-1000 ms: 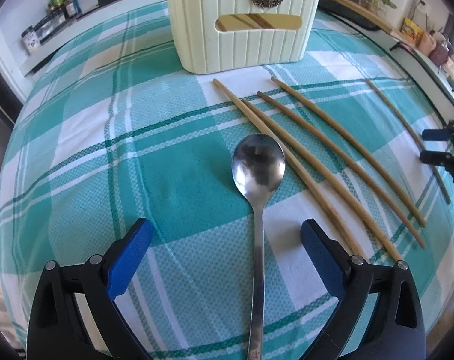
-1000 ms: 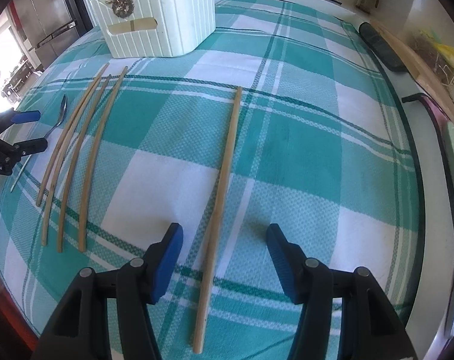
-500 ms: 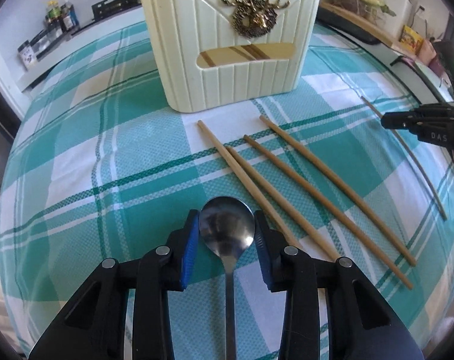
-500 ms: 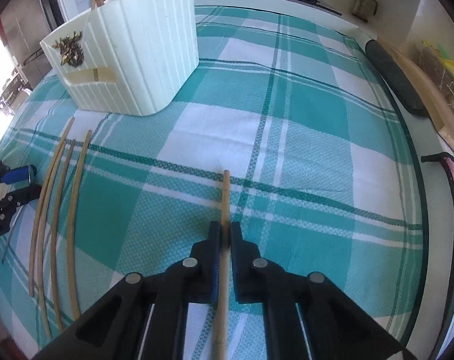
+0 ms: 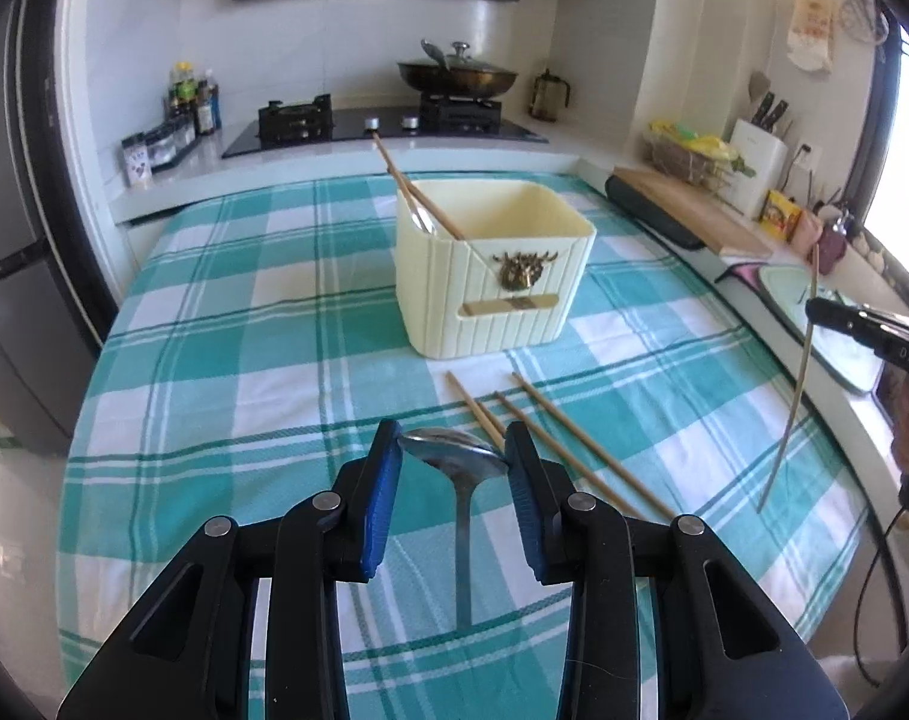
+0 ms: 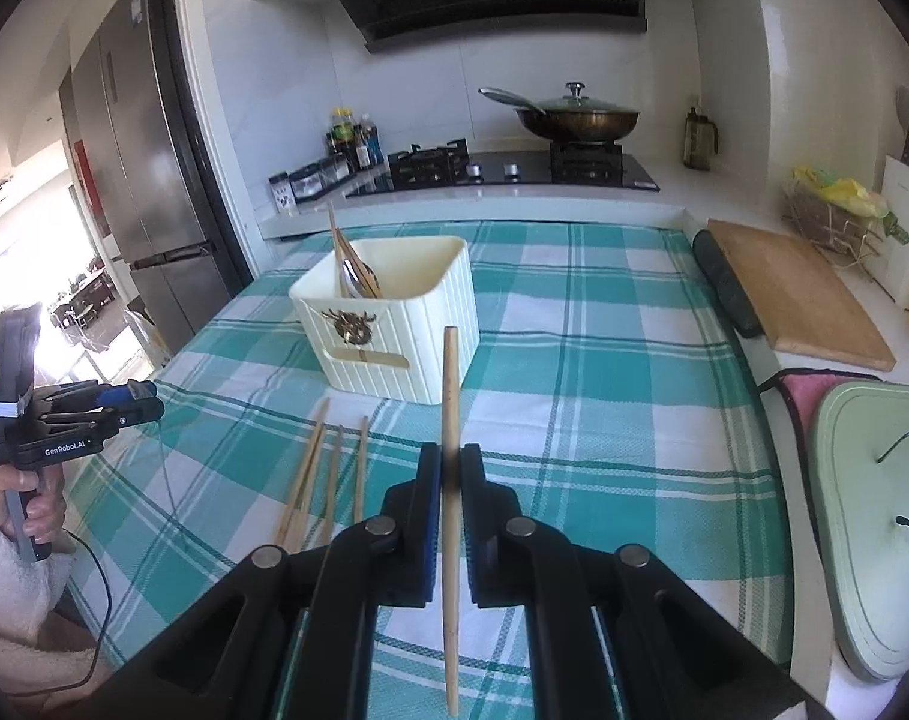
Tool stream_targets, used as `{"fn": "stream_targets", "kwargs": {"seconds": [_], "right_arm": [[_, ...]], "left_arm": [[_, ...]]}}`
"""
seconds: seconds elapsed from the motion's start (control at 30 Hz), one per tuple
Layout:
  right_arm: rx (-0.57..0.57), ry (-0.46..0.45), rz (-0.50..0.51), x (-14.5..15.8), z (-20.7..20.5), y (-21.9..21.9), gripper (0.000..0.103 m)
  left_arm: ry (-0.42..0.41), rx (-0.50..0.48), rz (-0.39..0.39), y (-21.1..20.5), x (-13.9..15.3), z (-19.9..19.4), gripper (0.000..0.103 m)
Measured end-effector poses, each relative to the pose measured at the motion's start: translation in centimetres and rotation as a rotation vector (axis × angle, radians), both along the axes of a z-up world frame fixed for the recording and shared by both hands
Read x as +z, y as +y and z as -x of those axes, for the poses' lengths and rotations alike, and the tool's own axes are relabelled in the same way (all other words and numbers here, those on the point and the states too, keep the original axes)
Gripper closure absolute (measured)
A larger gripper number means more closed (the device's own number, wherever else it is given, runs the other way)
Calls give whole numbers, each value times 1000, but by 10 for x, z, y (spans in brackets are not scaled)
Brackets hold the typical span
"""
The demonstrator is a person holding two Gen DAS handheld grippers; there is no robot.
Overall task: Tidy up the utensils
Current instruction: 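Carry the chopstick and spoon over the caddy and drop them inside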
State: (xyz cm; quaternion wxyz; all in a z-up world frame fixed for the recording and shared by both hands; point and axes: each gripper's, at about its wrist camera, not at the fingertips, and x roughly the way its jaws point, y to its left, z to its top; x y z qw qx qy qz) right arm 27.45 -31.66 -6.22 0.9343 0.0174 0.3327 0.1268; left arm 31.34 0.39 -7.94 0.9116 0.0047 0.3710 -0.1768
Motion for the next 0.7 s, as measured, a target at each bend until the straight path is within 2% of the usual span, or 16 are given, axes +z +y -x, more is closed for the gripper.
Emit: {"fn": "stream_targets", "kwargs": {"seconds": [0.17,0.37,0.57,0.7], "right_arm": [[-8,-63,-8,18,19,4,96],[15,-123,-24,31,23,14,96],[38,-54,-2,25,3,23,96],[60,2,-10,32,-15,26,96]], "left_arm": [[-37,12,30,9,16,11,68],[-37,4,39,13,25,16,69],[-12,-1,40,16,30,9,69],[-20,-6,70,19,48,0,69]]}}
